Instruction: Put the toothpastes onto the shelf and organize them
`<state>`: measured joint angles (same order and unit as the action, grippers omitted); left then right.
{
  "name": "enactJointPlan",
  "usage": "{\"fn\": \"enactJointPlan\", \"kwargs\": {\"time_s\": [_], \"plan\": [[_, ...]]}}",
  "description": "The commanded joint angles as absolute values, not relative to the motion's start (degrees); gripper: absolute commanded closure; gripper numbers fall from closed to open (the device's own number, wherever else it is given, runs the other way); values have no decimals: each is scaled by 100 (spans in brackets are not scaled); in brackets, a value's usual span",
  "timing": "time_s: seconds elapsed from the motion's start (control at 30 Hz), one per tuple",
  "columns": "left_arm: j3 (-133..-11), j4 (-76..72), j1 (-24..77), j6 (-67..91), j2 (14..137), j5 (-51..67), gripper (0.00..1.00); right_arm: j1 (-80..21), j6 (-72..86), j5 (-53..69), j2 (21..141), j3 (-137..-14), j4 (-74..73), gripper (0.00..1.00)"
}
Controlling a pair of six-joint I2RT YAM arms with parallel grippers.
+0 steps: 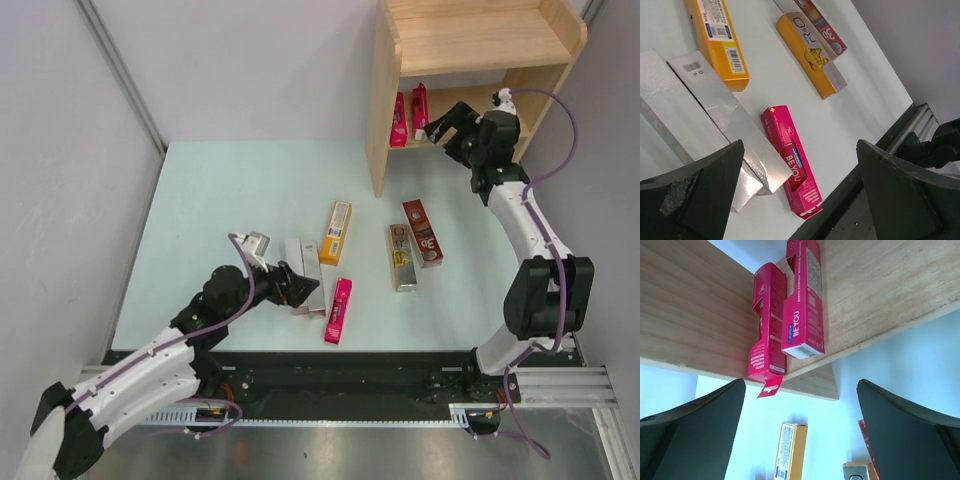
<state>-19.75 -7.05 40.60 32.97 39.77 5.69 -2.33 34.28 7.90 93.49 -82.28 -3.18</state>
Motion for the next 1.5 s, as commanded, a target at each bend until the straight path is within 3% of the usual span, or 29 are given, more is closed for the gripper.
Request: {"fn": "enactJointPlan", "kwargs": {"time_s": [0.0,0.47,0.9,1.47], "plan": [[-2381,-686,4227,3296,4183,756,0,-351,3217,510,8851,-8087,-474,0],[-3910,252,5475,3041,6134,-605,0,-1343,2883,-421,7024,-6285,-878,0],[-5308,1344,6038,3129,8233,-1502,0,-1933,3164,-624,5019,-4465,-1414,2],[-6029,1880,6117,3278,9456,-1758,16,-2303,3392,-580,4245,-3947,-1855,2]]}}
